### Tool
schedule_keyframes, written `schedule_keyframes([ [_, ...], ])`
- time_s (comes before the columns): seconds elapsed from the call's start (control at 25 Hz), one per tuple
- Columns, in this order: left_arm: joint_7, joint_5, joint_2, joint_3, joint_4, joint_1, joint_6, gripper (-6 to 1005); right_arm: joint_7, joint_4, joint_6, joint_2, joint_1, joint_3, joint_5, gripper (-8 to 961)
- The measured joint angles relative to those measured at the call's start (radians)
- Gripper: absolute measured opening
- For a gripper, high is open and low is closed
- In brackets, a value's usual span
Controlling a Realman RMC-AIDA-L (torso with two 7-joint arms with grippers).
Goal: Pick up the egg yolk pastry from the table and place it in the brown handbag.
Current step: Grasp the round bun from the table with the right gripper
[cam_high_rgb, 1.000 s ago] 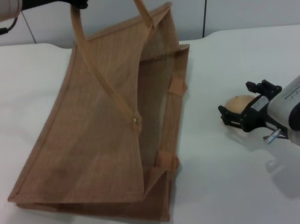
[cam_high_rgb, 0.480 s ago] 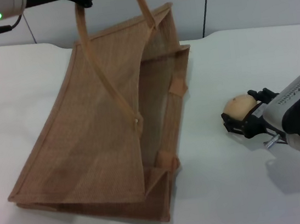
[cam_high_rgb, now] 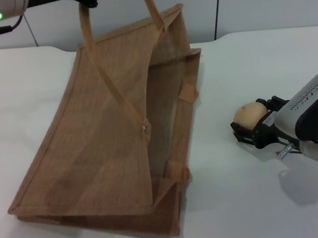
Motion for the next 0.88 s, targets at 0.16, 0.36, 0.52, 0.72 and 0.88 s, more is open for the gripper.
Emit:
schedule_keyframes([
  [0.16,-0.009,0.010,0.000,0.001,0.002,-0.009,-0.001,128,0.000,0.000,-0.005,0.003,0.000,0.017,0.002,798],
  [0.36,-0.010,0.014,0.000,0.001,0.005,-0.025,-0.007,128,0.001,-0.053,-0.016,0.003,0.001,0.028,0.003,769],
  [0.52,-0.010,0.014,0.000,0.000,0.005,-0.034,-0.011,128,-0.001,-0.091,-0.068,0.001,0.001,0.061,-0.002,744],
  [0.72,-0.010,0.014,0.000,0.000,0.001,-0.035,-0.012,128,-0.003,-0.091,-0.083,-0.003,0.001,0.072,-0.003,706],
  [0.88,-0.002,0.014,0.000,0.001,-0.001,-0.053,-0.011,128,-0.038,-0.139,-0.113,-0.005,0.004,0.075,-0.003,675],
])
